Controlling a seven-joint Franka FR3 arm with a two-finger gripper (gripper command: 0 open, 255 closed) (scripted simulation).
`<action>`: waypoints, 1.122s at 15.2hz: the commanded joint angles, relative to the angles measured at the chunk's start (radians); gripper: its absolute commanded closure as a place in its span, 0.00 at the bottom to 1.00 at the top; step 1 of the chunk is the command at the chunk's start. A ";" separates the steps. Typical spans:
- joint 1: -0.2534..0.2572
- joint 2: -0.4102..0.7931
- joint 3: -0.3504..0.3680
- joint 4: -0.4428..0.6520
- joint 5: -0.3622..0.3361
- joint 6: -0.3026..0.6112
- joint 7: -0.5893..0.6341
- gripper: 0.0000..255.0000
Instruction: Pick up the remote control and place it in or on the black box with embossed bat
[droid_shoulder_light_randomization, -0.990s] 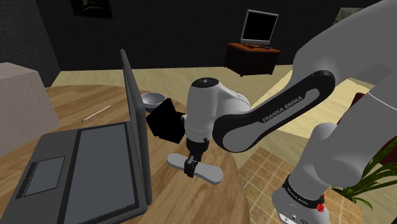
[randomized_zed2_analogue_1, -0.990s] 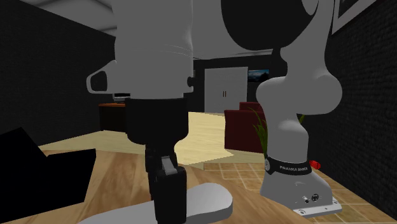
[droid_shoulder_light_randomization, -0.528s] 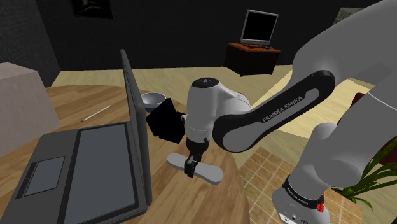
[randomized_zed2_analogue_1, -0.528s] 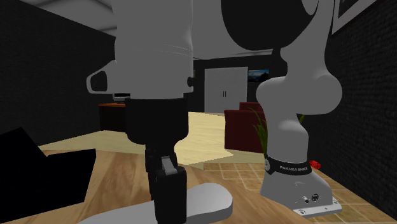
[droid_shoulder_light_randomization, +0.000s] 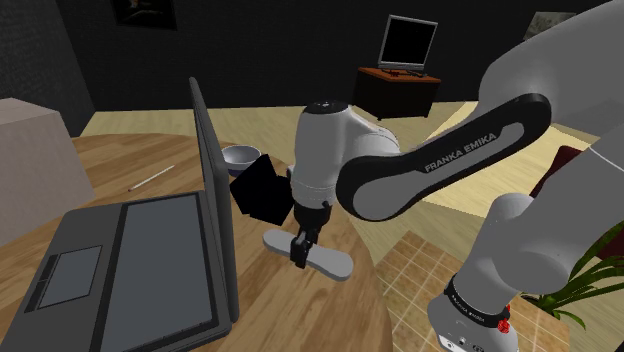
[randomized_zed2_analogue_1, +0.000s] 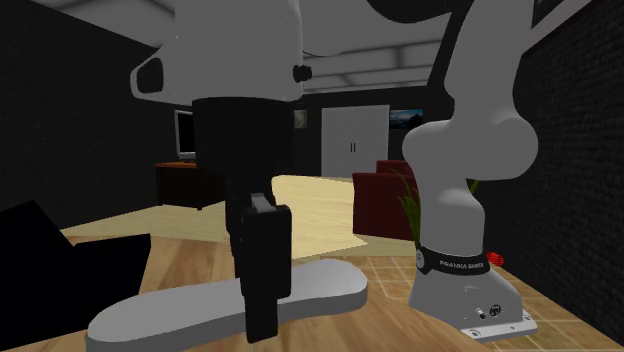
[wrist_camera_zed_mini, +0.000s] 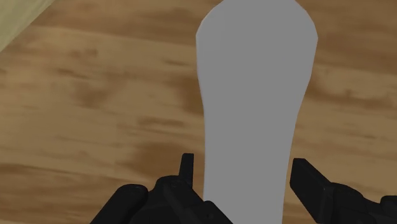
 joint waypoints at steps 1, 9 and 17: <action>0.003 -0.020 -0.006 0.011 0.006 -0.031 -0.006 1.00; 0.007 -0.079 -0.027 0.075 0.016 -0.152 -0.020 1.00; 0.008 -0.120 -0.046 0.152 0.017 -0.268 -0.027 1.00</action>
